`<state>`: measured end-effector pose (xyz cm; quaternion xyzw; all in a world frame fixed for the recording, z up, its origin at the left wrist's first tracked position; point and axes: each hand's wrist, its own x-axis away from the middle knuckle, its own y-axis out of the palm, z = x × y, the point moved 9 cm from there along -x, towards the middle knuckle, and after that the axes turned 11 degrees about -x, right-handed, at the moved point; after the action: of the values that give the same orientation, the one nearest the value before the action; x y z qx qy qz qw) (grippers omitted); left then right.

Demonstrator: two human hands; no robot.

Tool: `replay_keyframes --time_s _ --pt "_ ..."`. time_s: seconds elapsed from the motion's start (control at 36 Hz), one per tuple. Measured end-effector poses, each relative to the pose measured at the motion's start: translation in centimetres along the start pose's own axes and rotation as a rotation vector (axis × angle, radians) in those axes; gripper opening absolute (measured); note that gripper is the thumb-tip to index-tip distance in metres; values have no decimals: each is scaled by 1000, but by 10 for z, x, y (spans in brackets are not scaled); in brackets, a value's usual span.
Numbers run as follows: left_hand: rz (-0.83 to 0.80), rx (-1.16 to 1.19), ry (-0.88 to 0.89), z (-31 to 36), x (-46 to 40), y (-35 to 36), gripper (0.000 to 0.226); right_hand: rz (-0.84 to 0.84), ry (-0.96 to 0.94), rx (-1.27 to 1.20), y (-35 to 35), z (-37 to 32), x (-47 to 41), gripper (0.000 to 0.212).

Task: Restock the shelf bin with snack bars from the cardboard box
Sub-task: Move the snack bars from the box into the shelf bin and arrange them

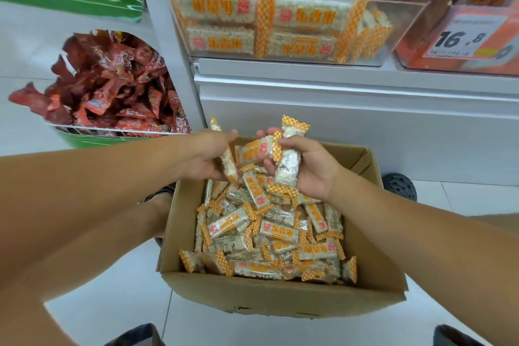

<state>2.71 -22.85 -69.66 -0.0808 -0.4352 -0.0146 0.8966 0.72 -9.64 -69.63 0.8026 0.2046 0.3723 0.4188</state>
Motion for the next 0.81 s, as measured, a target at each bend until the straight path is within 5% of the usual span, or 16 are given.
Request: replay_keyframes --time_s 0.19,0.31,0.36,0.44,0.53,0.64,0.81 --pt "-195 28 63 14 0 10 43 -216 122 293 29 12 0 30" --pt "-210 -120 133 21 2 16 22 -370 291 253 31 27 12 28" --pt "-77 -85 155 25 -1 4 21 -262 264 240 18 20 3 20" --pt "45 -89 151 24 -7 -13 19 120 52 381 -11 -7 -12 11" --pt "28 -108 137 21 -7 -12 41 323 -86 442 -20 -24 -17 27" --pt "-112 -132 163 21 7 19 37 155 132 331 8 10 -26 65" --pt "-14 -163 176 16 5 6 37 -69 309 78 33 43 -29 108"
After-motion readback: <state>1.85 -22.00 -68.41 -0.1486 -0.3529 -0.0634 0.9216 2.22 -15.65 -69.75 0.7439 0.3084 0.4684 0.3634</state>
